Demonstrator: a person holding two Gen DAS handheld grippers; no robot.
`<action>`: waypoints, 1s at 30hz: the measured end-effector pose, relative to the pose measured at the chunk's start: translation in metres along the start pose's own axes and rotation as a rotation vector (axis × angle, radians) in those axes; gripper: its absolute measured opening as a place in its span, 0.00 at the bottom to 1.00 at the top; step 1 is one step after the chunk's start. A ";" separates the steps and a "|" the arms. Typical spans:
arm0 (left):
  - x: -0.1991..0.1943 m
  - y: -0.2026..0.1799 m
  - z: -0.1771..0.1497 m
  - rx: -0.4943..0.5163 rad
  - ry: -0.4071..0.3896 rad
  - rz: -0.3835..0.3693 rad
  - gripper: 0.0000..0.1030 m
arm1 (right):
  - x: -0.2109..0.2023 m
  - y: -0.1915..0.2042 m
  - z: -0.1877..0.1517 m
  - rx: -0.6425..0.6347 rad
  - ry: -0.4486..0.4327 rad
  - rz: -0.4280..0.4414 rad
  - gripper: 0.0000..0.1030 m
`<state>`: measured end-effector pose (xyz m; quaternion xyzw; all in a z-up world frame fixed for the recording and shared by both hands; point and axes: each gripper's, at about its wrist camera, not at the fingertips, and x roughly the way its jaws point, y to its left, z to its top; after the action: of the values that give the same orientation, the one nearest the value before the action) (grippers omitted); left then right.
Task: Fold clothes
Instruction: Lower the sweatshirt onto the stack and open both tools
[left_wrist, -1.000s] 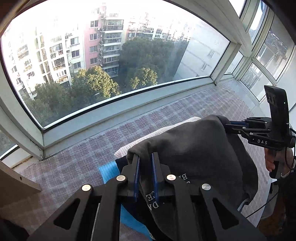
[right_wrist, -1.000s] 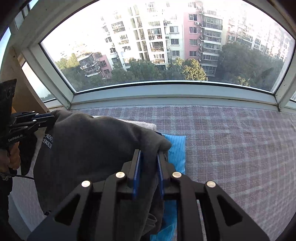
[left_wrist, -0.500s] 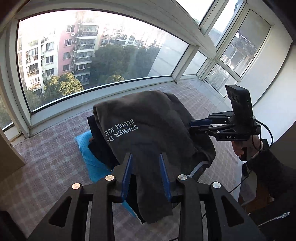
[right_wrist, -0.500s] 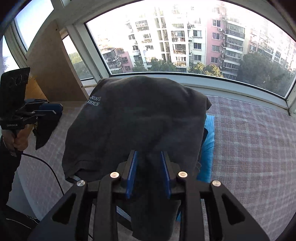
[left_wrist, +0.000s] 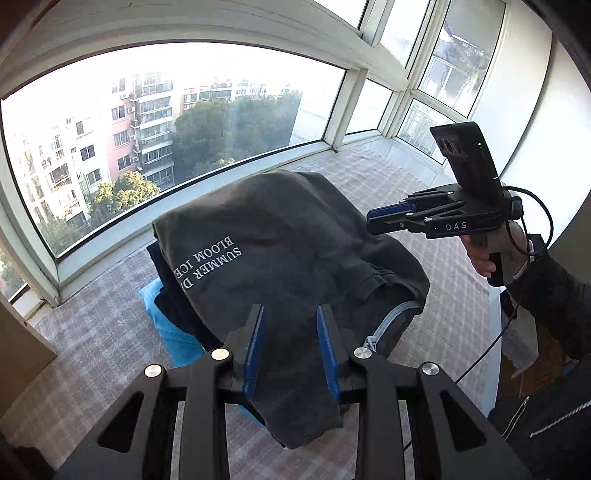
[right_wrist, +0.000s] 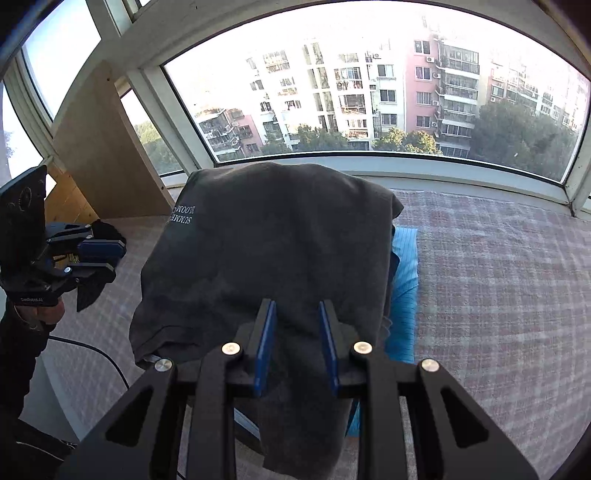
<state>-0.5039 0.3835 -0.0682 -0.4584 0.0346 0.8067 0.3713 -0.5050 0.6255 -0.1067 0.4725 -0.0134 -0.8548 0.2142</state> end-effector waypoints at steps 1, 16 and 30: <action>0.016 0.007 -0.009 -0.006 0.062 0.033 0.29 | 0.004 0.000 0.001 -0.010 0.014 -0.012 0.23; -0.003 0.044 0.078 -0.066 -0.058 0.055 0.36 | 0.032 -0.033 0.077 0.058 -0.022 -0.053 0.24; -0.003 0.024 0.062 -0.056 -0.032 0.019 0.36 | 0.021 -0.109 0.064 0.252 -0.037 -0.100 0.10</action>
<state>-0.5626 0.3892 -0.0371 -0.4552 0.0105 0.8181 0.3512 -0.6053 0.7054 -0.1127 0.4797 -0.1009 -0.8646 0.1102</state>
